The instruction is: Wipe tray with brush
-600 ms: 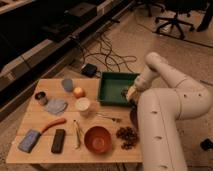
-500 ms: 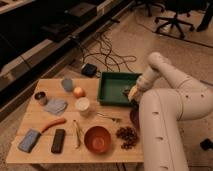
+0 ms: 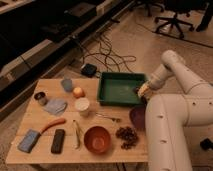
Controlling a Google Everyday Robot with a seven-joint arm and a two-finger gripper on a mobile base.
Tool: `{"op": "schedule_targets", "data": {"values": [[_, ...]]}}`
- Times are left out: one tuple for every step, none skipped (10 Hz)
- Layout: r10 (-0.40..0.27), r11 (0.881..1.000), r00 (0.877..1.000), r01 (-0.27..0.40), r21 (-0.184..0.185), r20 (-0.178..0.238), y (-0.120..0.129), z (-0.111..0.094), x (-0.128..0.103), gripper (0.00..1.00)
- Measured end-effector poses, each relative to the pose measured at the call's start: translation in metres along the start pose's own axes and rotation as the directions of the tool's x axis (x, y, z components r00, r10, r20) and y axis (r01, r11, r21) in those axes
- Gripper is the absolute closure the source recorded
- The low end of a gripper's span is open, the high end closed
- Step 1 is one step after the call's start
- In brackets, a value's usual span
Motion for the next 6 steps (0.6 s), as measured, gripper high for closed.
{"op": "schedule_targets", "data": {"values": [[-0.002, 1.000, 1.000, 0.002, 0.001, -0.001, 0.0014, 0.0002, -0.0007, 1.00], [-0.001, 1.000, 1.000, 0.001, 0.001, -0.001, 0.0010, 0.0003, -0.0006, 1.00], [-0.001, 1.000, 1.000, 0.001, 0.000, -0.001, 0.0009, 0.0003, -0.0005, 1.00], [0.000, 1.000, 1.000, 0.000, 0.000, 0.000, 0.0000, 0.0000, 0.0000, 1.00], [0.000, 1.000, 1.000, 0.000, 0.000, 0.000, -0.0002, -0.0003, 0.0001, 1.00], [0.000, 1.000, 1.000, 0.000, 0.000, 0.000, -0.0002, -0.0002, 0.0001, 1.00]]}}
